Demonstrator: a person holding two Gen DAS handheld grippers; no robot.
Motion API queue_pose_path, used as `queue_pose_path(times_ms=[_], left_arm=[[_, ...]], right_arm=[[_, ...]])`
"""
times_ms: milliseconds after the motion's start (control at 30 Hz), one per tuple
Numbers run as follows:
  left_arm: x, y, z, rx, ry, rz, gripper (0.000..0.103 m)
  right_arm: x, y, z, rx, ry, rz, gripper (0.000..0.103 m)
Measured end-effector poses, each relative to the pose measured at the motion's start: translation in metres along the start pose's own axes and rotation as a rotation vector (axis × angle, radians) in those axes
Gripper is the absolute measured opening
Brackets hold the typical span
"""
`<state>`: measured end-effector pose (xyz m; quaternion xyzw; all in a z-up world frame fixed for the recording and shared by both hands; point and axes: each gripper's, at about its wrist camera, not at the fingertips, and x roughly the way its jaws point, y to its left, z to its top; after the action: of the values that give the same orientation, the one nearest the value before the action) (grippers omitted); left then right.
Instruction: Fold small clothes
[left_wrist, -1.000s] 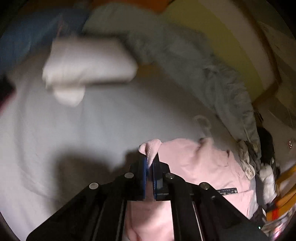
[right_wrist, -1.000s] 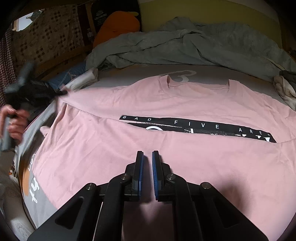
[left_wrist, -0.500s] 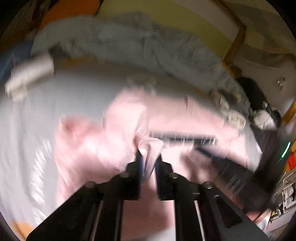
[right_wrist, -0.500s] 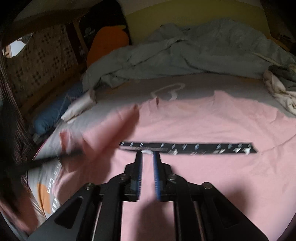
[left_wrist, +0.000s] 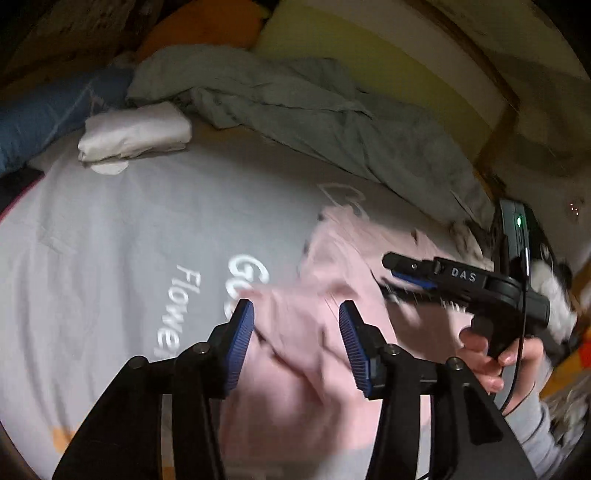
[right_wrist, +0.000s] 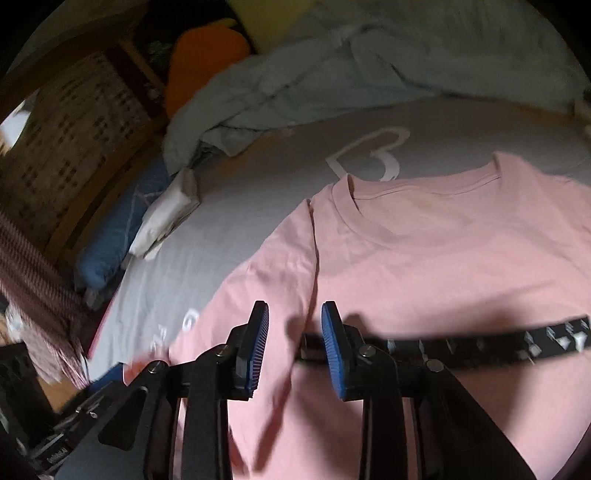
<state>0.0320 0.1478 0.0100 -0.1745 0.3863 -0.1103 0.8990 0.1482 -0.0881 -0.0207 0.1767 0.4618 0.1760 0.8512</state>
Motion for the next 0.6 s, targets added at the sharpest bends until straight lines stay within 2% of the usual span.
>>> queue_pose_path(times_ms=[33,100,167,233,267,300,333,367,433,500,600], left_arm=[[0.007,0.005,0.006,-0.039,0.012,-0.014,0.048],[0.017,0.010,0.011,-0.095,0.028,-0.050,0.048],[0.018,0.007,0.007,-0.062,0.034,-0.037,0.046],[0.019,0.001,-0.003,0.012,0.045,0.004,0.038],[0.018,-0.001,-0.009,0.038,0.049,0.018,0.025],[0.016,-0.001,-0.015,0.047,0.052,0.030,0.005],[0.012,-0.001,-0.021,0.050,0.058,0.045,0.005],[0.008,-0.001,-0.026,0.053,0.054,0.062,0.005],[0.000,-0.003,-0.038,0.080,0.039,0.133,0.004],[-0.002,-0.003,-0.050,0.102,0.061,0.195,0.004],[-0.008,0.002,-0.065,0.087,0.096,0.193,0.001]], right_arm=[[0.007,-0.001,0.006,0.012,0.014,0.007,0.037],[0.022,-0.001,0.017,0.028,0.042,0.016,0.049],[0.041,0.002,0.026,0.025,0.084,0.018,0.049],[0.055,0.004,0.031,0.027,0.102,-0.024,0.049],[0.060,0.004,0.033,0.024,0.103,-0.010,0.049],[0.063,0.004,0.034,0.021,0.110,0.013,0.024],[0.067,0.004,0.035,0.019,0.117,0.045,0.002],[0.067,0.004,0.036,0.018,0.112,0.059,0.004],[0.061,0.008,0.039,-0.014,0.048,0.018,0.004],[0.059,0.012,0.041,-0.047,0.017,-0.019,0.004],[0.061,0.014,0.045,-0.054,0.015,-0.038,0.004]])
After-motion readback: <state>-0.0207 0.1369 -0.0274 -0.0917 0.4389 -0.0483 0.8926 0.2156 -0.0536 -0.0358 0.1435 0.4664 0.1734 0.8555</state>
